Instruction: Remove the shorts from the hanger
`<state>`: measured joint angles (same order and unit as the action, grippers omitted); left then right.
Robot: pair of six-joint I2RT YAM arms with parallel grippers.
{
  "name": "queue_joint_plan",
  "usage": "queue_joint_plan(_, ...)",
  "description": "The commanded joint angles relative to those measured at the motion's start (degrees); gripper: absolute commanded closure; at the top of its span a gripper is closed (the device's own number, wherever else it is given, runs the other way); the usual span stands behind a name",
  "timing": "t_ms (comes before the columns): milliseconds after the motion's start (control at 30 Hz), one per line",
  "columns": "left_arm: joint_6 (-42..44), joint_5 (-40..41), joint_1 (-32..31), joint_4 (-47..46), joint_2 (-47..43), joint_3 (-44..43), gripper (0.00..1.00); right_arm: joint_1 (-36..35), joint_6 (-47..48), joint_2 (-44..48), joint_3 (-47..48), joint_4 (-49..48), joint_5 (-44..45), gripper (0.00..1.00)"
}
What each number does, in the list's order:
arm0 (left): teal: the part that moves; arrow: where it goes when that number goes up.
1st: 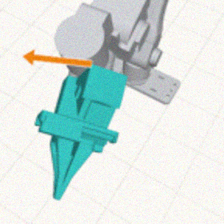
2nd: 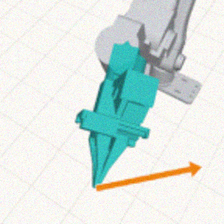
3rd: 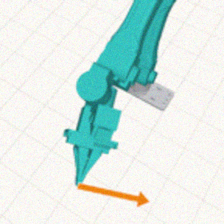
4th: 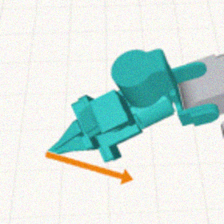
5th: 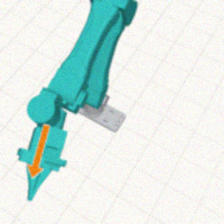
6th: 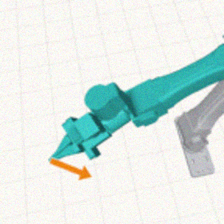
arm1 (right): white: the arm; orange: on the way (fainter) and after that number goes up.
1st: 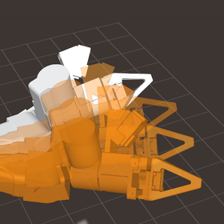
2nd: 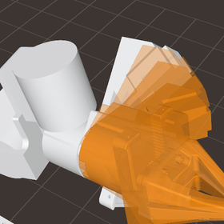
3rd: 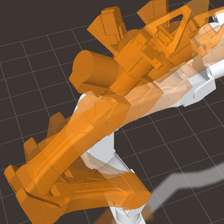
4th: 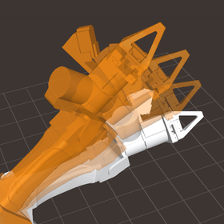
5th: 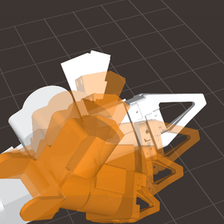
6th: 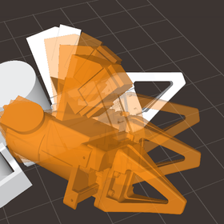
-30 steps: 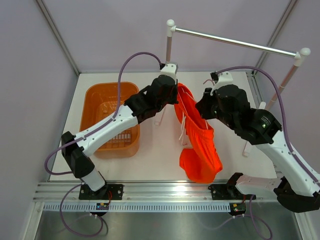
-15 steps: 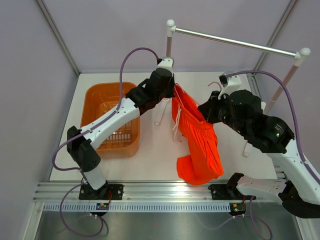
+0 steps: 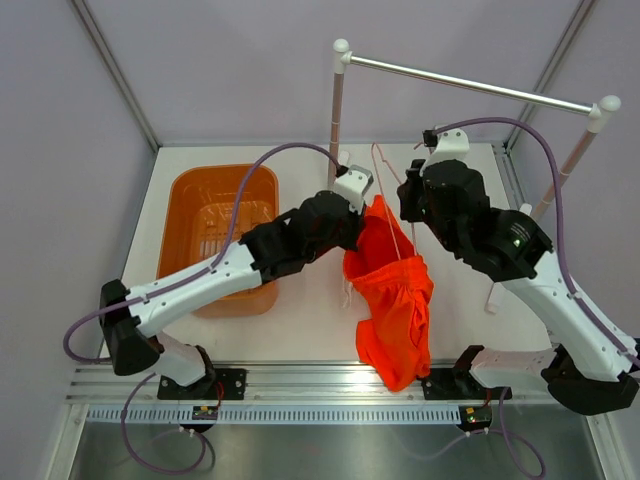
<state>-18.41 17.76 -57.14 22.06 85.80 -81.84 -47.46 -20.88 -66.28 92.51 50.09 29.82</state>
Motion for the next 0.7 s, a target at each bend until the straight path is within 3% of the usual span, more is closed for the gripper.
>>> queue_joint_plan(0,4.87,0.17,-4.72,-6.16,-6.51,0.63,1.0,-0.44,1.98,-2.71,4.78,-6.74,9.54,1.0)
queue_joint_plan(233,8.83,2.9,-13.69,-1.68,-11.97,0.81,1.0,4.91,4.1,-8.15,10.23,-10.44,11.4,1.0)
queue_joint_plan(500,12.69,5.8,-15.01,4.65,-15.04,-4.55,1.0,13.79,5.85,-10.54,15.42,-14.12,12.63,1.0)
queue_joint_plan(667,14.19,5.8,-15.1,7.9,-14.08,-6.49,1.0,13.89,4.63,-8.43,12.44,-17.38,7.71,1.0)
